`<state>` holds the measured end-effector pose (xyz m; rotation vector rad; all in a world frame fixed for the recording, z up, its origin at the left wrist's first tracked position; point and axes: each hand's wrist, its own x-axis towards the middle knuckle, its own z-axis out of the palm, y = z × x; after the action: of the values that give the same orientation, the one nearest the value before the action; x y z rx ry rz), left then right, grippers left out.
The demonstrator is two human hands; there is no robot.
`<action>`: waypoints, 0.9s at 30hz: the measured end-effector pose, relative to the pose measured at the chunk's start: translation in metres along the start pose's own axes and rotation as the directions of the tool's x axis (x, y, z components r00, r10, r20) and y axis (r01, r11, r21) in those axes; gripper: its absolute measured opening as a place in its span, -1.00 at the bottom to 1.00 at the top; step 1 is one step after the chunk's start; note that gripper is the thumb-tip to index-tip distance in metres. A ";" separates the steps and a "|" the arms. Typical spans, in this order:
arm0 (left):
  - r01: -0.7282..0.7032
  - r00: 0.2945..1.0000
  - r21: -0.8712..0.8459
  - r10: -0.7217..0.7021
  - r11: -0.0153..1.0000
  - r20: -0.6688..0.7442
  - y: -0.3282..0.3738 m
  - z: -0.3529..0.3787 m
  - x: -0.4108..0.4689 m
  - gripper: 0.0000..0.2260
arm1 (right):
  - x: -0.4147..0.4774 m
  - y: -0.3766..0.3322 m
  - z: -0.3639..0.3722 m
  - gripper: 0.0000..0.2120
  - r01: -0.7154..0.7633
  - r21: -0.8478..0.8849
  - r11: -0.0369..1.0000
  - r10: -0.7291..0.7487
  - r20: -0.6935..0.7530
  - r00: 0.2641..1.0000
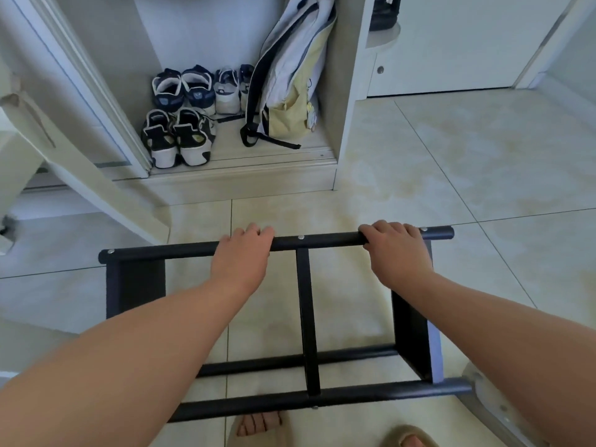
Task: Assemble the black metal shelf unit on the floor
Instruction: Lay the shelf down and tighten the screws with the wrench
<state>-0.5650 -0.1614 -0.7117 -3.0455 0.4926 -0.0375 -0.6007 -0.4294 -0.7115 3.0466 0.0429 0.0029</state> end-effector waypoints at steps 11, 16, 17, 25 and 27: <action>0.123 0.985 0.052 -0.128 0.991 0.114 -0.027 0.100 0.101 -0.79 | 0.126 -0.018 0.103 -0.70 0.004 0.119 0.993 -0.007 0.025 1.000; 0.104 0.993 0.044 -0.106 0.994 0.043 -0.038 0.122 0.119 -0.78 | 0.145 -0.022 0.130 -0.67 -0.023 0.197 0.980 0.034 -0.050 0.998; 0.110 0.993 0.029 -0.111 0.994 0.045 -0.039 0.122 0.120 -0.77 | 0.145 -0.022 0.130 -0.66 -0.021 0.216 0.976 0.032 -0.046 0.998; -0.010 1.000 -0.150 0.006 0.989 -0.031 0.002 0.076 0.093 -0.65 | 0.078 0.009 0.071 -0.44 -0.055 0.235 0.970 0.053 0.012 0.999; -0.082 0.996 -0.154 0.076 0.985 -0.045 0.026 0.055 0.081 -0.63 | 0.047 0.029 0.050 -0.41 -0.081 0.176 0.981 0.073 0.052 0.996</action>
<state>-0.4943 -0.2089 -0.7666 -3.1789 0.6489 -0.0581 -0.5530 -0.4618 -0.7582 3.2235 -0.0823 -0.0678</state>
